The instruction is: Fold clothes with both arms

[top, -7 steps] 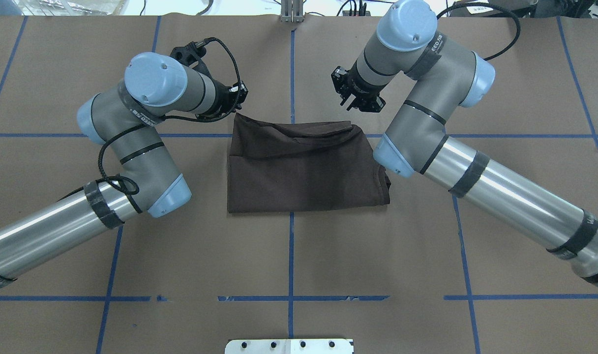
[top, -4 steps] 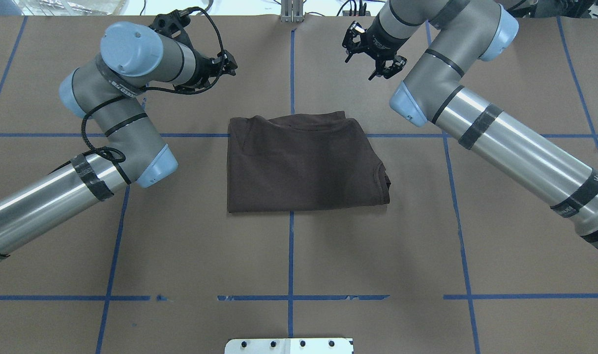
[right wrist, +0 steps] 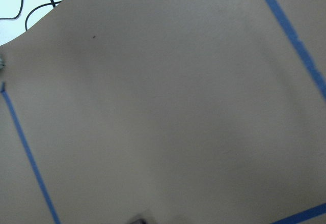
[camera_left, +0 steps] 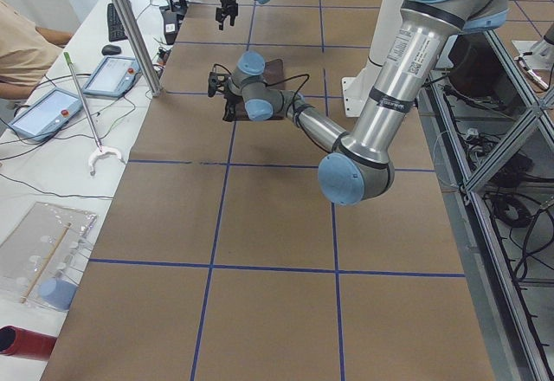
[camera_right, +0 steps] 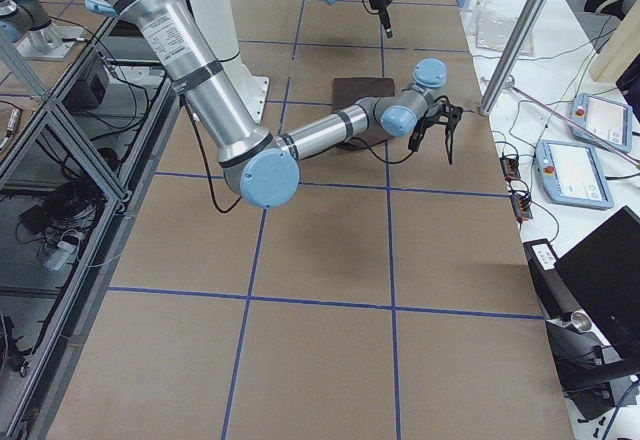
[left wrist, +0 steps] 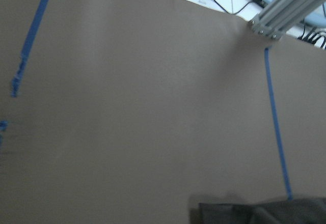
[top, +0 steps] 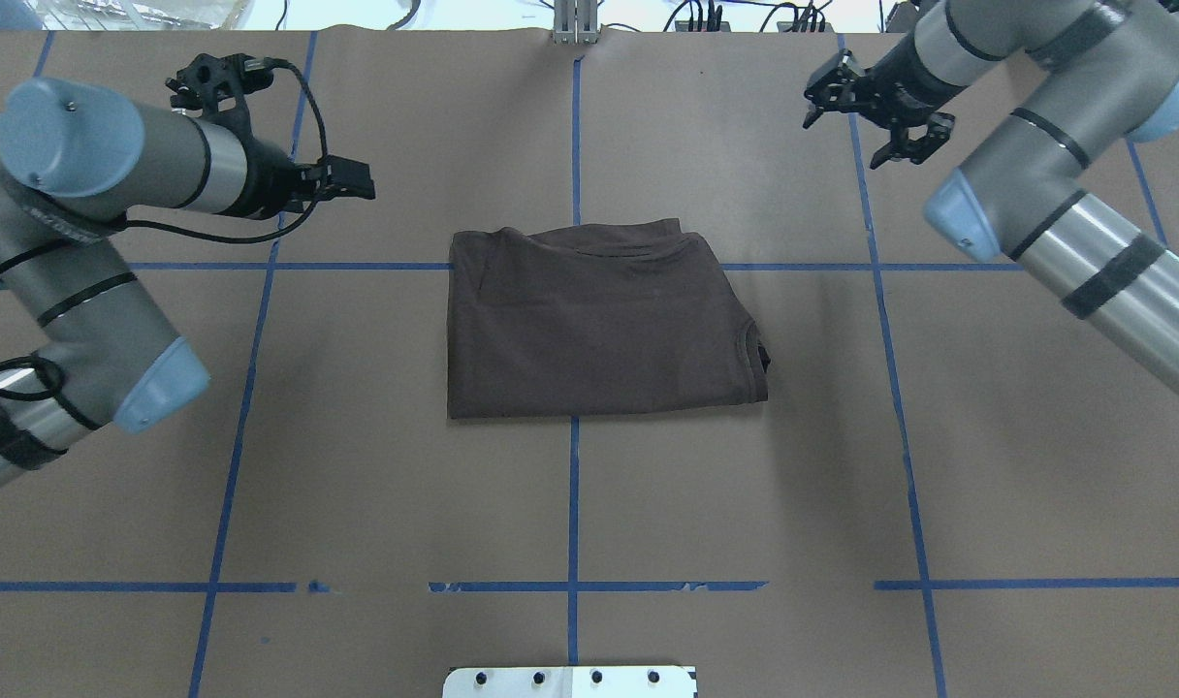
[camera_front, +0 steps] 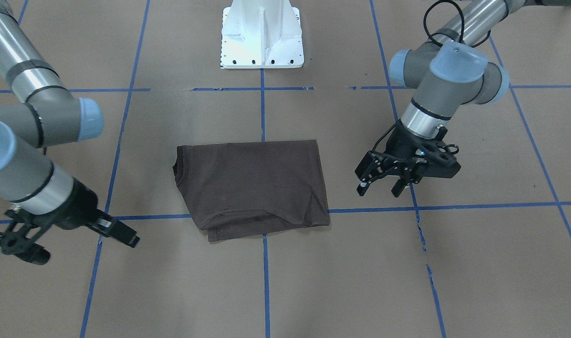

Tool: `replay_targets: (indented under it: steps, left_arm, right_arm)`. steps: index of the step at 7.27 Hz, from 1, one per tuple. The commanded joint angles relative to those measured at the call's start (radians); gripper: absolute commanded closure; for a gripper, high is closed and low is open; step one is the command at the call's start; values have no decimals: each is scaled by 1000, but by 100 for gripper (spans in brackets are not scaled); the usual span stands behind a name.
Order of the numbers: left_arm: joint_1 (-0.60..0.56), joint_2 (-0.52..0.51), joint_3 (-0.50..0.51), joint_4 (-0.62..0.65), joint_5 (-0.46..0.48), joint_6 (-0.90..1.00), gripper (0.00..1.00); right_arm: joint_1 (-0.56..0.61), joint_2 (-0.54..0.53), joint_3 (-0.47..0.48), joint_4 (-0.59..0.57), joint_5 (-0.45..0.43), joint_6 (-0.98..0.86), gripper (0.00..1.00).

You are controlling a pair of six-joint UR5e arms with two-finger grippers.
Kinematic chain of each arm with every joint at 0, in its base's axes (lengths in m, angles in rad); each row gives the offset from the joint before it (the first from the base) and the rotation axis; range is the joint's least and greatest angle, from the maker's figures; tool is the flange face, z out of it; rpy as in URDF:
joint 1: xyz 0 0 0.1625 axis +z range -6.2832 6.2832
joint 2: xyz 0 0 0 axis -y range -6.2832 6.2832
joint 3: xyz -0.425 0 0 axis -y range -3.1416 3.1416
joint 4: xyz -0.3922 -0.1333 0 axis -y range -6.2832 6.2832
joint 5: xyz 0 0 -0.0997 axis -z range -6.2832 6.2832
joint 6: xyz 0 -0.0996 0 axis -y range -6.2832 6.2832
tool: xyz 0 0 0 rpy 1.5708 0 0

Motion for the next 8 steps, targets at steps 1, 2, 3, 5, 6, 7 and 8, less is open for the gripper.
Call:
replay_targets:
  steps: [1,2,3,5,6,7,8]
  left_arm:
    - [-126,214,-82,12,-50,428,0]
    - [-253,264,-84,27,-182,629,0]
    - [-388,333,-91,44,-306,772,0]
    - [-560,383,-87,297,-471,968,0]
    - [-587,426,-122,426,-464,994,0]
    - [-589,452,-131,429,-464,994,0]
    - [-589,454,-109,437,-490,994,0]
  right_arm:
    - [183,-196,25,-6,75,-450,0]
    - [245,-275,21,-59,65,-675,0]
    - [323,-324,24,-154,66,-924,0]
    - [425,-329,34,-376,65,-1206,0]
    - [436,-360,65,-409,72,-1220,0]
    - [434,-375,70,-405,74,-1221,0]
    - [434,-377,71,-405,76,-1221,0]
